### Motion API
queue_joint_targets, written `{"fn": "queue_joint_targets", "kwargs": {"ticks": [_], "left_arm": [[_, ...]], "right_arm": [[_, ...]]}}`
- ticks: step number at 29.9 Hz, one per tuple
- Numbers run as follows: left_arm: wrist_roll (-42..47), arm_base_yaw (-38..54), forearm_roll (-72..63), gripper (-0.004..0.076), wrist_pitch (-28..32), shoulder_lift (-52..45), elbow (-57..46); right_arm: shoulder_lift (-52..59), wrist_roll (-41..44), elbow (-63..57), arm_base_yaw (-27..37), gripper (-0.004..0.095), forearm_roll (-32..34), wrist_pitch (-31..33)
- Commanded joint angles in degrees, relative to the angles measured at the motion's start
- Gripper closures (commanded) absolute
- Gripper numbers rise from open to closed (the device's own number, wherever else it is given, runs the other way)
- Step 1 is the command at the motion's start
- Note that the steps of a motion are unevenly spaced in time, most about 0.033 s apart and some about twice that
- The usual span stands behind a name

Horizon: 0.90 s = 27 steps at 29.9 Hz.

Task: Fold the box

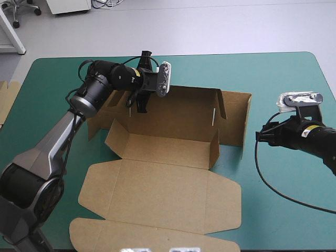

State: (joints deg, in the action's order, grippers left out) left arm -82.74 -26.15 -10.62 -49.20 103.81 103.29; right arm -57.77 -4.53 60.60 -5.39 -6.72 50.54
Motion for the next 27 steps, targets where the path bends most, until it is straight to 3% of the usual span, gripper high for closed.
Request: {"fn": "queue_joint_targets", "kwargs": {"ticks": [1, 8, 14, 19, 27], "left_arm": [[6.8, -2.0, 3.0, 0.0734, 9.9, -7.6, -5.9], [10.9, -4.4, 5.1, 0.0734, 25.7, -17.8, -21.3], [12.5, -6.6, 6.0, 0.0734, 27.7, -22.3, -28.4], [12.9, -7.7, 6.1, 0.0734, 33.6, -23.5, -33.0], [13.7, -8.1, 6.8, 0.0734, 36.0, -24.0, -35.3]], "right_arm": [[0.7, -0.4, 3.7, 0.6, 0.0368, 0.2, -0.9], [0.7, 0.9, 7.1, 0.6, 0.0368, -0.5, 2.0], [-0.1, 0.9, 11.6, 0.6, 0.0368, -1.6, 2.5], [-5.4, 0.6, 15.8, 0.6, 0.0368, -1.7, 5.2], [-15.9, 0.0, 28.2, 0.7, 0.0372, -3.2, 8.0]]}}
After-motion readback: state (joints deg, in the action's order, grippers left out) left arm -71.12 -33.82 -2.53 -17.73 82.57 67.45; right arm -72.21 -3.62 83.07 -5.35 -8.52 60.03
